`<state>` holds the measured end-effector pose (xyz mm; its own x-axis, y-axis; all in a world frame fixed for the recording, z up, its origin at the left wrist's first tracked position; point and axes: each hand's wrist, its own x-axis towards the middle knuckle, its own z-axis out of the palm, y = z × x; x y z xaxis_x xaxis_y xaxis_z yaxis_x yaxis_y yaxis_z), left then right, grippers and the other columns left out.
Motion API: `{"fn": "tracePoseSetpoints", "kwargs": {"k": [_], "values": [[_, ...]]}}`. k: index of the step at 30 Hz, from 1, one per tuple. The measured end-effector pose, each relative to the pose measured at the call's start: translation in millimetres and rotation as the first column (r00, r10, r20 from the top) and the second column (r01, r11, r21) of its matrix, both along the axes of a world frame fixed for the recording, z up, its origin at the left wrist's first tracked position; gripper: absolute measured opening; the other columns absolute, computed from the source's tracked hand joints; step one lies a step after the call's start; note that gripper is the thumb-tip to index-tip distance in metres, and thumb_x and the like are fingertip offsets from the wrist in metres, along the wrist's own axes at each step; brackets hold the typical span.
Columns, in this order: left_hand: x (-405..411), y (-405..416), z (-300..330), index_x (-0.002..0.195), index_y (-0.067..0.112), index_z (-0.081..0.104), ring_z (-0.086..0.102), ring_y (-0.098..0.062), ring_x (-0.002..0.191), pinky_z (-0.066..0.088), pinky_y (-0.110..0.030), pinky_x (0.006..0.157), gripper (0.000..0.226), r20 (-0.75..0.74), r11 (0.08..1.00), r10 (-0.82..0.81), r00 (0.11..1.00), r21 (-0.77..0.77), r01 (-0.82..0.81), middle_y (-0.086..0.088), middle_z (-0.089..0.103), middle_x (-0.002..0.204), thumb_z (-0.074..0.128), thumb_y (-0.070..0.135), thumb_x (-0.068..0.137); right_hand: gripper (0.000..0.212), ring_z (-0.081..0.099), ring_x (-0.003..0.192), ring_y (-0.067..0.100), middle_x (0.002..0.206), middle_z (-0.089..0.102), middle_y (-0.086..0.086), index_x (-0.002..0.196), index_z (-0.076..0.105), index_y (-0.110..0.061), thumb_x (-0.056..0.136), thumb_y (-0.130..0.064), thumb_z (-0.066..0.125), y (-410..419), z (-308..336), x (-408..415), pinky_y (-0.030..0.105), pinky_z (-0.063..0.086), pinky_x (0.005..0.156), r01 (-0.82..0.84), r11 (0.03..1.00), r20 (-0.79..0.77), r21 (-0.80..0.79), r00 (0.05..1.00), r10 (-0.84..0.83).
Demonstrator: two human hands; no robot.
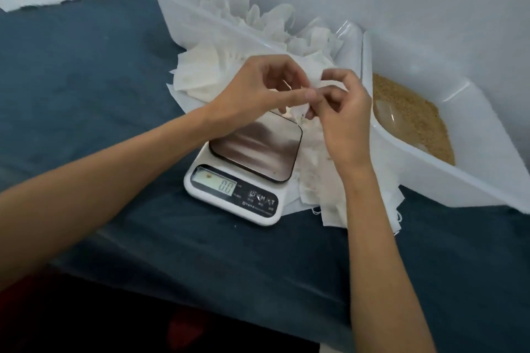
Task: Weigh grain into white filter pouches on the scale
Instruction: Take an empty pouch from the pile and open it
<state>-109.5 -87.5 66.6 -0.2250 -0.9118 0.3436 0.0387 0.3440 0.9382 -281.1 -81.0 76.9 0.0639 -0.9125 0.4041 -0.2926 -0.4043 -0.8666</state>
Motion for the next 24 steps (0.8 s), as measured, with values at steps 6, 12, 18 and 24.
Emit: {"fn": "tracePoseSetpoints", "kwargs": {"k": [6,12,18,24], "values": [[2,-7,-6,0.1,-0.007,0.07,0.061,-0.028,0.078,0.053,-0.033,0.072,0.019,-0.076,0.996,-0.085,0.994,-0.002,0.085,-0.035,0.067,0.091,0.078,0.008,0.091,0.018,0.055,0.057,0.016,0.064,0.061,0.001,0.09,0.05,-0.006,0.095,-0.007,0.068,3,0,2,0.025,0.05,0.061,-0.137,0.99,0.158,0.03,0.979,0.131],[6,-11,-5,0.105,-0.003,0.068,0.065,-0.015,0.066,0.056,-0.025,0.068,0.015,-0.18,0.999,-0.001,0.984,0.046,0.009,-0.01,0.065,0.079,0.071,-0.009,0.092,0.002,0.06,0.062,0.014,0.077,0.068,0.002,0.095,0.066,-0.004,0.094,-0.002,0.066,1,3,-4,0.022,0.051,0.066,-0.053,0.998,0.074,-0.024,0.996,0.055],[5,-10,-5,0.106,-0.004,0.066,0.061,-0.022,0.07,0.056,-0.03,0.07,0.015,-0.159,0.999,-0.005,0.987,0.033,0.011,-0.013,0.063,0.082,0.07,-0.011,0.092,0.013,0.064,0.07,0.009,0.083,0.072,-0.007,0.091,0.076,-0.023,0.097,-0.029,0.066,-1,-1,-5,0.02,0.049,0.07,0.056,0.997,-0.082,-0.054,0.995,-0.061],[1,-8,-10,0.106,-0.001,0.065,0.068,-0.018,0.086,0.058,-0.035,0.075,0.02,-0.025,0.999,-0.046,0.999,0.002,0.046,-0.013,0.073,0.093,0.07,-0.013,0.09,0.006,0.063,0.076,0.006,0.094,0.067,-0.007,0.09,0.073,-0.022,0.088,-0.026,0.078,-3,-5,-1,0.017,0.048,0.073,0.16,0.985,-0.074,-0.061,0.984,-0.164]]}}
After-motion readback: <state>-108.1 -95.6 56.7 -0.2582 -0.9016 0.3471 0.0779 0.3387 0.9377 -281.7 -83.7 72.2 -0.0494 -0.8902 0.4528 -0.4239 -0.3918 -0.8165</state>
